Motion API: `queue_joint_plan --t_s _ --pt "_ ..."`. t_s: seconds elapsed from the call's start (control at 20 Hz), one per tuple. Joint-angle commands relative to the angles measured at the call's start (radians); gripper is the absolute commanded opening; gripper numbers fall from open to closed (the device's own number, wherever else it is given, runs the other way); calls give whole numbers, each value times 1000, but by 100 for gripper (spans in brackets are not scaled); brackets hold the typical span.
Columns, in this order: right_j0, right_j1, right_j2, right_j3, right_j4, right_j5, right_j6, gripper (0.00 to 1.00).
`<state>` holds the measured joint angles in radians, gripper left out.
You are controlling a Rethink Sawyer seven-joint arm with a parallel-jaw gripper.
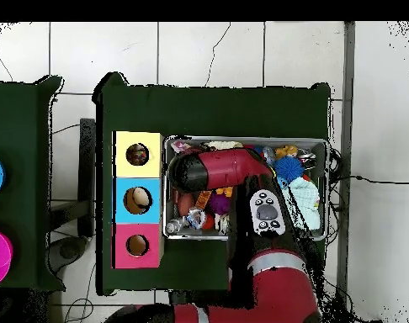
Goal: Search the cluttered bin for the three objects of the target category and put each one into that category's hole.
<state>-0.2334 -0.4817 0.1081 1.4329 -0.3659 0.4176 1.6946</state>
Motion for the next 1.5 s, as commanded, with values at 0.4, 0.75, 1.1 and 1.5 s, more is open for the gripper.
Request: queue_joint_plan --t_s 0.4,0.75,1.1,1.5 --pt "-19 -186 81 67 88 279 -32 0" --pt "-13 -249 83 85 117 369 -38 0" --pt "0 -280 87 104 151 417 -20 0" --pt "40 -280 66 99 165 433 27 0"
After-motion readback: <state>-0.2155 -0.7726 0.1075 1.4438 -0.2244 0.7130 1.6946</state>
